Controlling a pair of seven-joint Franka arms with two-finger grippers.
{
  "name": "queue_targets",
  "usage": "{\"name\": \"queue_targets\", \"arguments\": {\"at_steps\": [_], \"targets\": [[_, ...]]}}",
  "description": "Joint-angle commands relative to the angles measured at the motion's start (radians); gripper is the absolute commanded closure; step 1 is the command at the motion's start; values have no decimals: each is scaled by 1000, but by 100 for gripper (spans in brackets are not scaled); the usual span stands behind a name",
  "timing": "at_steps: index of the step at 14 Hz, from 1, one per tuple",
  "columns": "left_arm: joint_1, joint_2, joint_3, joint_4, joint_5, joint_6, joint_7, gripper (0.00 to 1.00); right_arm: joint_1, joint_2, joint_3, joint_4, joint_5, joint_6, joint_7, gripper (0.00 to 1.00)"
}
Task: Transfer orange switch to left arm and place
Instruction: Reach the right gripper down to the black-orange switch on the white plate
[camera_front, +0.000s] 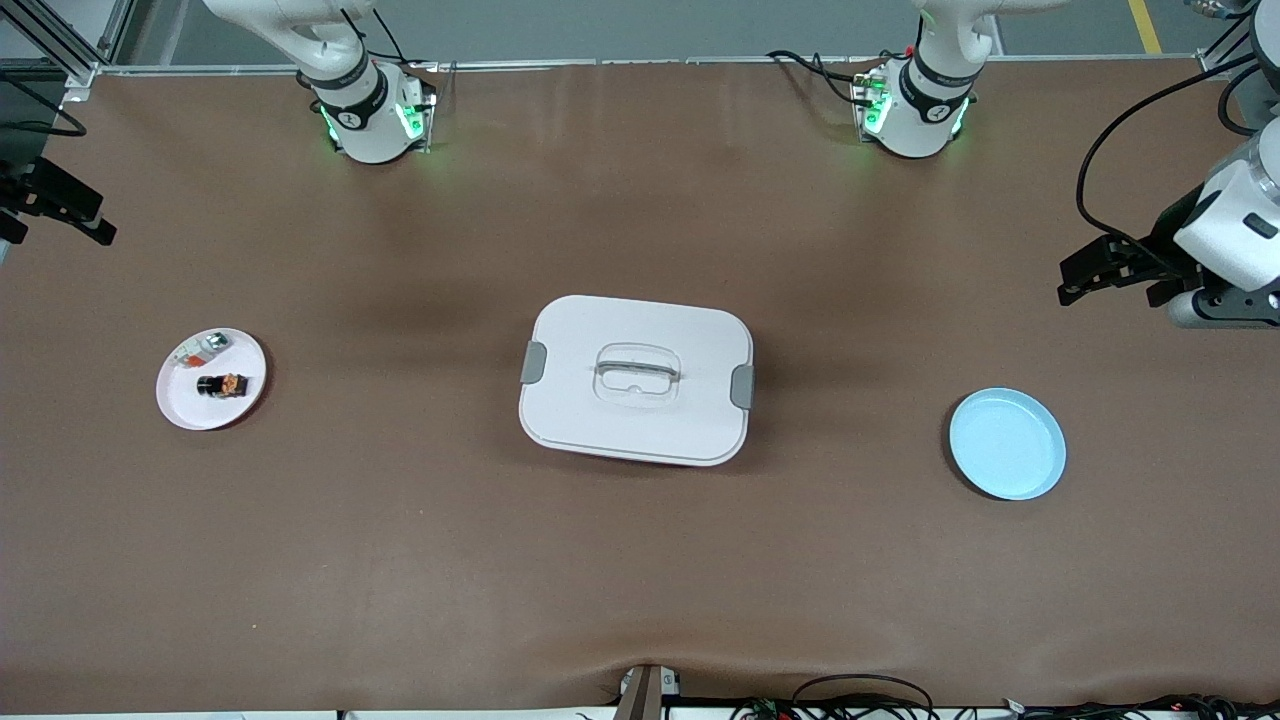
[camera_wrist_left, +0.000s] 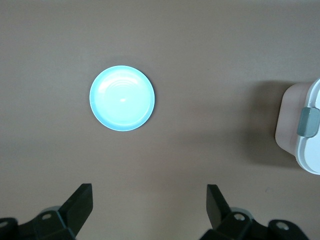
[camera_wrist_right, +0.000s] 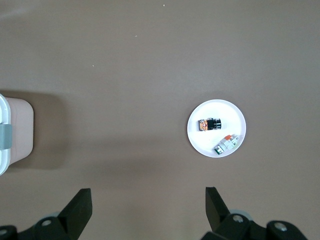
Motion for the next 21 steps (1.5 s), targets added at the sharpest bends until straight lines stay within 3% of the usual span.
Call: {"name": "queue_targets", "arguments": {"at_steps": [1, 5, 9, 21], "targets": [[4, -5, -2, 13, 17, -15, 22, 0, -14, 74, 4, 37, 0, -2, 2, 0], [6, -4, -2, 19, 18, -13, 22, 0, -51, 155, 2, 9, -12, 63, -44, 0], [6, -4, -2, 19, 20, -13, 23, 0, -108, 192, 2, -144, -43, 245, -136, 0], [7, 6, 1, 19, 20, -13, 23, 0, -243, 352, 2, -372, -43, 610, -302, 0]]}}
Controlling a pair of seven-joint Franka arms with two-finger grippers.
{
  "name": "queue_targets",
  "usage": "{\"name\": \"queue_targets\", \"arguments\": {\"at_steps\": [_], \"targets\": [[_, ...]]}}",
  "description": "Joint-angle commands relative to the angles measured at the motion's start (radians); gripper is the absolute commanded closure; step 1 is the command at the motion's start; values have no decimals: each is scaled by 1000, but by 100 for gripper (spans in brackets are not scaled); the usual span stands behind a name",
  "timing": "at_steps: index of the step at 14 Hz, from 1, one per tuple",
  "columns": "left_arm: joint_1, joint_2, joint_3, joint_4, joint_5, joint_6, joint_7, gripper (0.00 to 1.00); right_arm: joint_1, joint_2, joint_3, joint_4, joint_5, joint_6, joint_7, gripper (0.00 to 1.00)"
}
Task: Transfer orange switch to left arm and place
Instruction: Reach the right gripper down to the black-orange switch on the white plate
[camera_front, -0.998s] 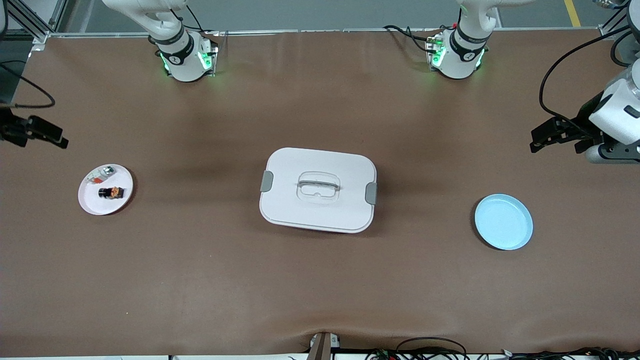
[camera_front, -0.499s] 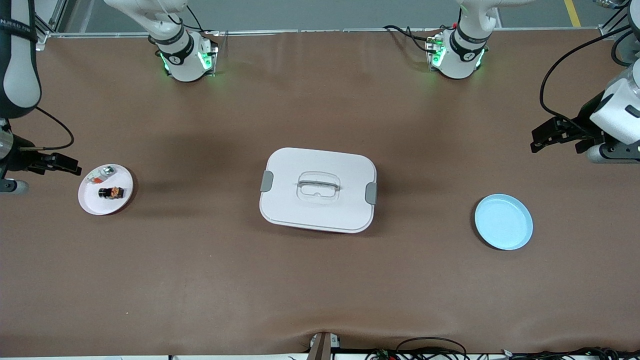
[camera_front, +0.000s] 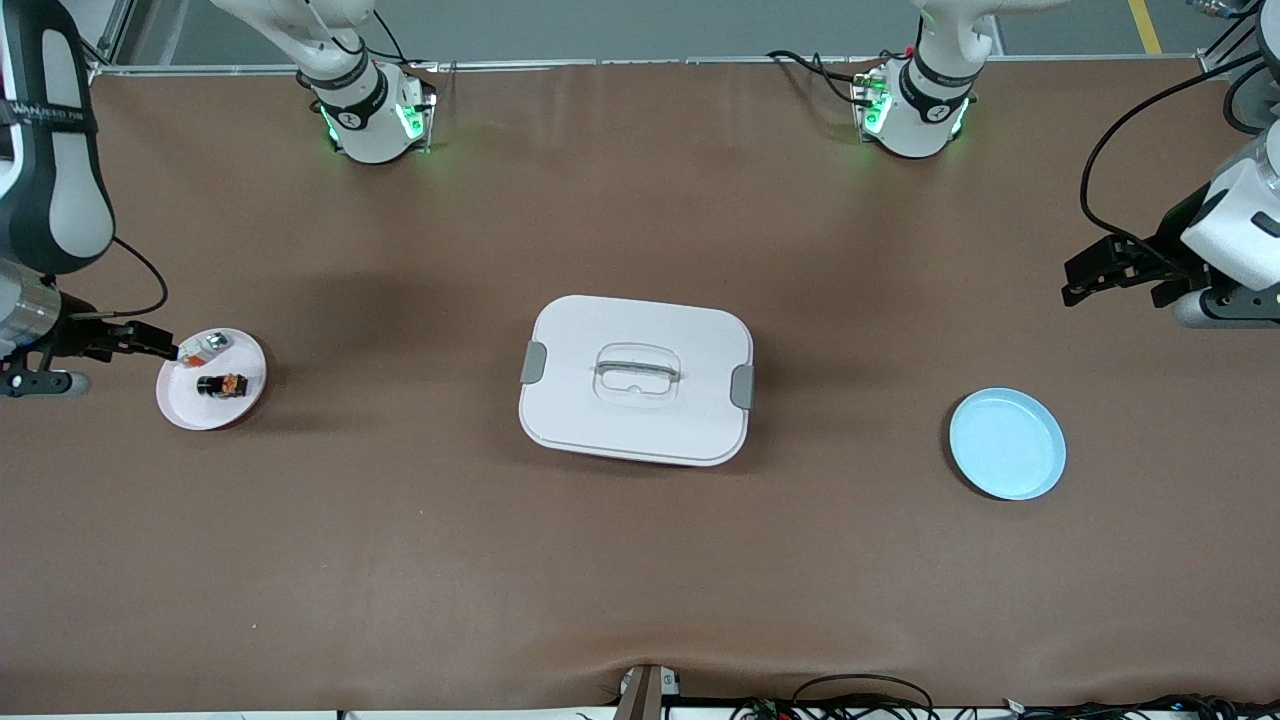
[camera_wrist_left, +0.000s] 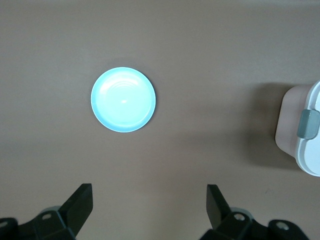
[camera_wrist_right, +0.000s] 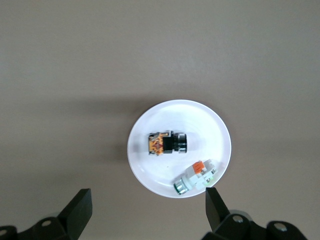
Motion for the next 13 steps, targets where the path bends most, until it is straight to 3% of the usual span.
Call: {"name": "queue_targets", "arguments": {"at_steps": [1, 13], "targets": [[5, 2, -1, 12, 20, -15, 23, 0, -35, 44, 14, -78, -14, 131, -25, 0], [3, 6, 0, 35, 23, -13, 23, 0, -35, 214, 17, -121, -2, 406, -29, 0]]}}
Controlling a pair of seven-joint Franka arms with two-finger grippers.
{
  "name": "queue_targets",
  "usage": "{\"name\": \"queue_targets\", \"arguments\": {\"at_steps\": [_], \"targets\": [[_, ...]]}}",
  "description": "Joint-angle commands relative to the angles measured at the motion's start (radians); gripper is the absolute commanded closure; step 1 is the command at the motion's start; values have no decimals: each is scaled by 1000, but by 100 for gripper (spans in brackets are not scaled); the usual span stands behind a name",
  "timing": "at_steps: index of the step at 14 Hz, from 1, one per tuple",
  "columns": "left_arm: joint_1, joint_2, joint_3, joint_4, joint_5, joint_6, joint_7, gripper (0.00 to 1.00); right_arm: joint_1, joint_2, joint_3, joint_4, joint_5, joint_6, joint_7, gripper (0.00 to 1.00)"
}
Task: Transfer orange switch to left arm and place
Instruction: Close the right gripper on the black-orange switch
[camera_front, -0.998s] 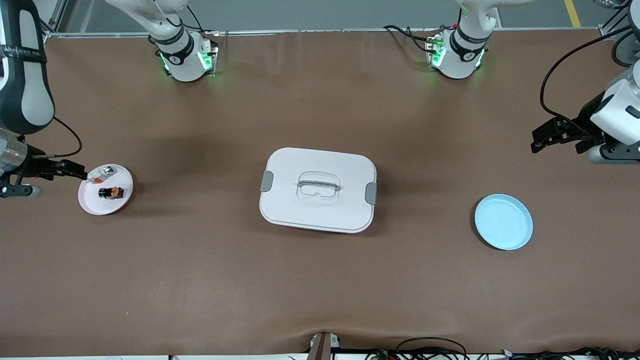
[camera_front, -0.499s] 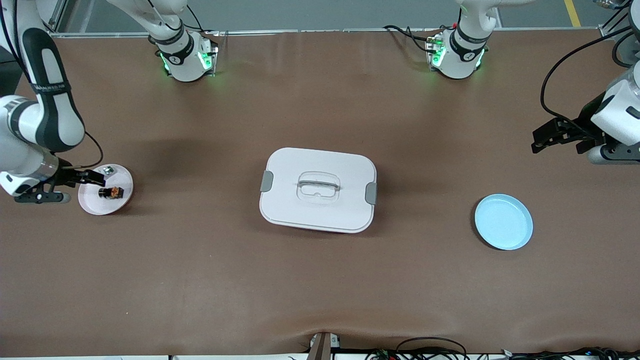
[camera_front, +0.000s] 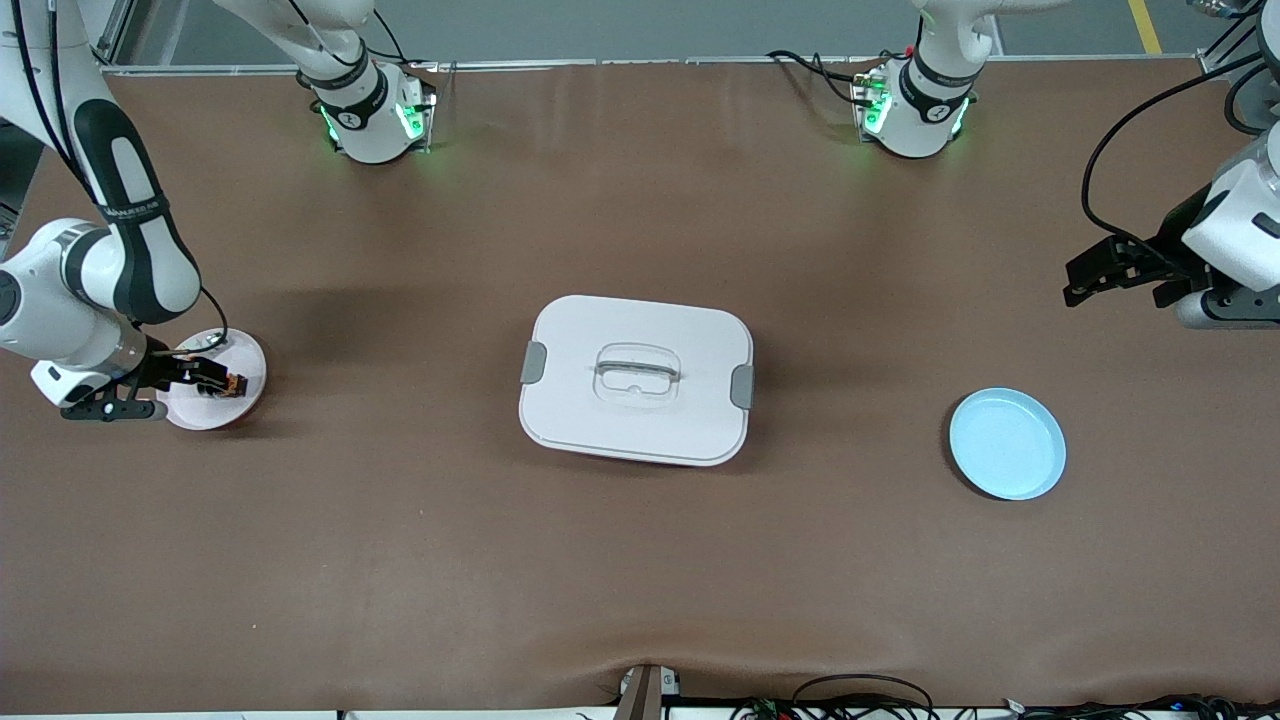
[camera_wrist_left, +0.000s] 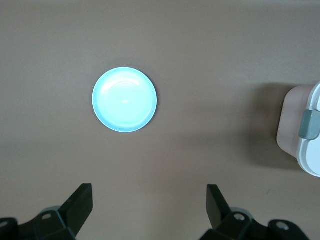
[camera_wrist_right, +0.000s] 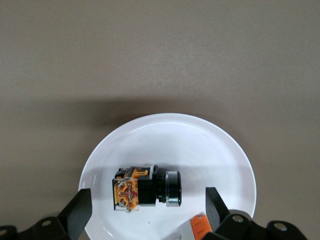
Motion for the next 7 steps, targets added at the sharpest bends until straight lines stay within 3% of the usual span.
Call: {"name": "queue_targets", "arguments": {"at_steps": [1, 7], "targets": [[3, 9, 0, 39, 18, -13, 23, 0, -12, 14, 13, -35, -4, 73, -11, 0], [4, 11, 0, 41, 17, -13, 22, 0, -15, 51, 16, -65, -2, 142, -11, 0]]}}
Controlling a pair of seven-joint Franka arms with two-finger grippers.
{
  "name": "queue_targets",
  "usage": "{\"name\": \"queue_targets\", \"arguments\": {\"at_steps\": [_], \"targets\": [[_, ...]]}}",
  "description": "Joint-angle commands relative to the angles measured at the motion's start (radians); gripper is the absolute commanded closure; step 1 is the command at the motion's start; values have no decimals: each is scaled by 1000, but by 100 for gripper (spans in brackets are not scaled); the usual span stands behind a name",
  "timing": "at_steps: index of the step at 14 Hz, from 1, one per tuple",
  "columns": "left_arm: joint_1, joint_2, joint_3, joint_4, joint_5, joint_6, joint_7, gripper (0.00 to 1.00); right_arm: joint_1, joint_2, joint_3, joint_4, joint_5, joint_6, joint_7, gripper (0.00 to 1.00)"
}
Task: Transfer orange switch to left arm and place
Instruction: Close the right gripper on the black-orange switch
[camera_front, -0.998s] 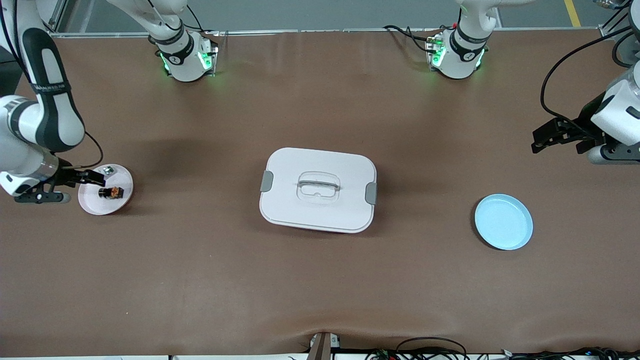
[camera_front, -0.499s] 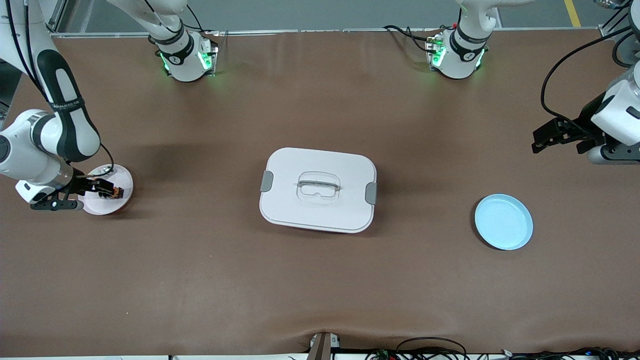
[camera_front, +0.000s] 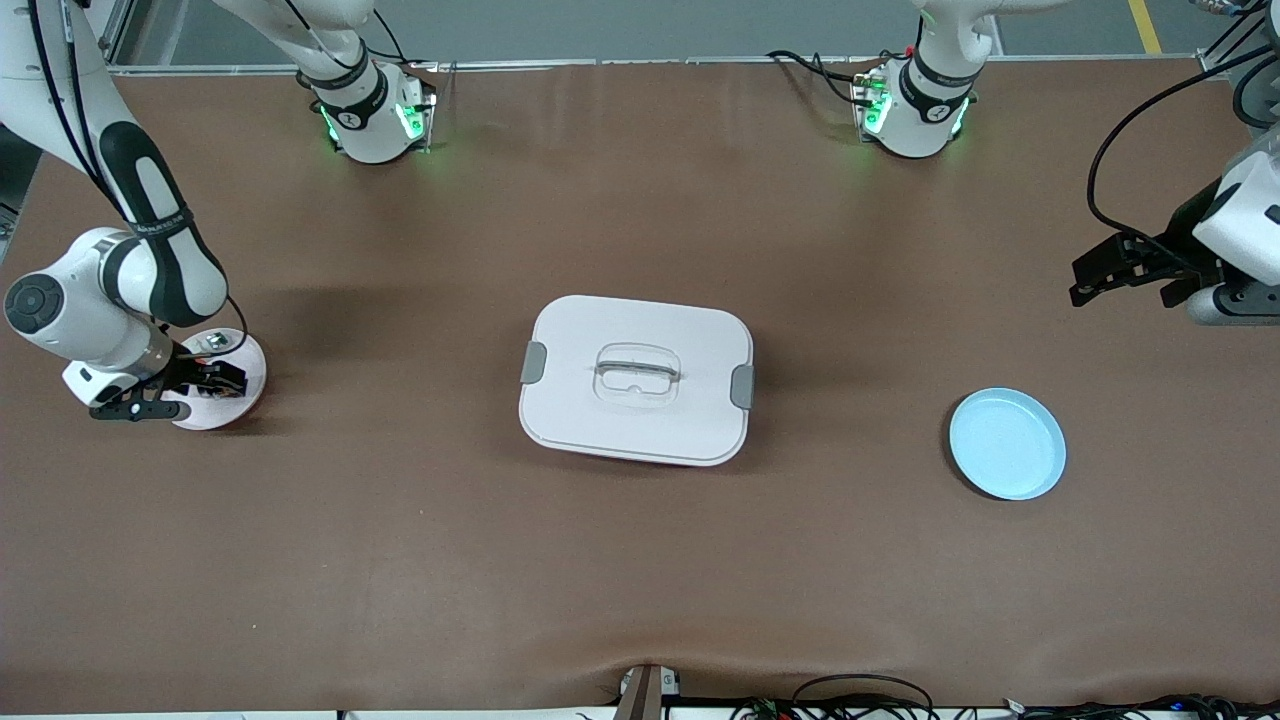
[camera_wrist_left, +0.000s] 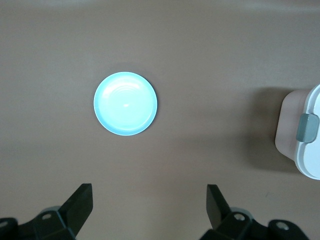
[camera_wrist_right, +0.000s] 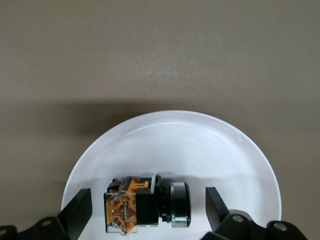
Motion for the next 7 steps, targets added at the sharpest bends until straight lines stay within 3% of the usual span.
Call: {"name": "queue_targets", "arguments": {"at_steps": [1, 7], "targets": [[4, 11, 0, 26, 16, -13, 22, 0, -15, -1, 14, -13, -2, 16, -11, 0], [4, 12, 0, 26, 16, -13, 22, 0, -22, 10, 14, -13, -2, 16, -31, 0]]}}
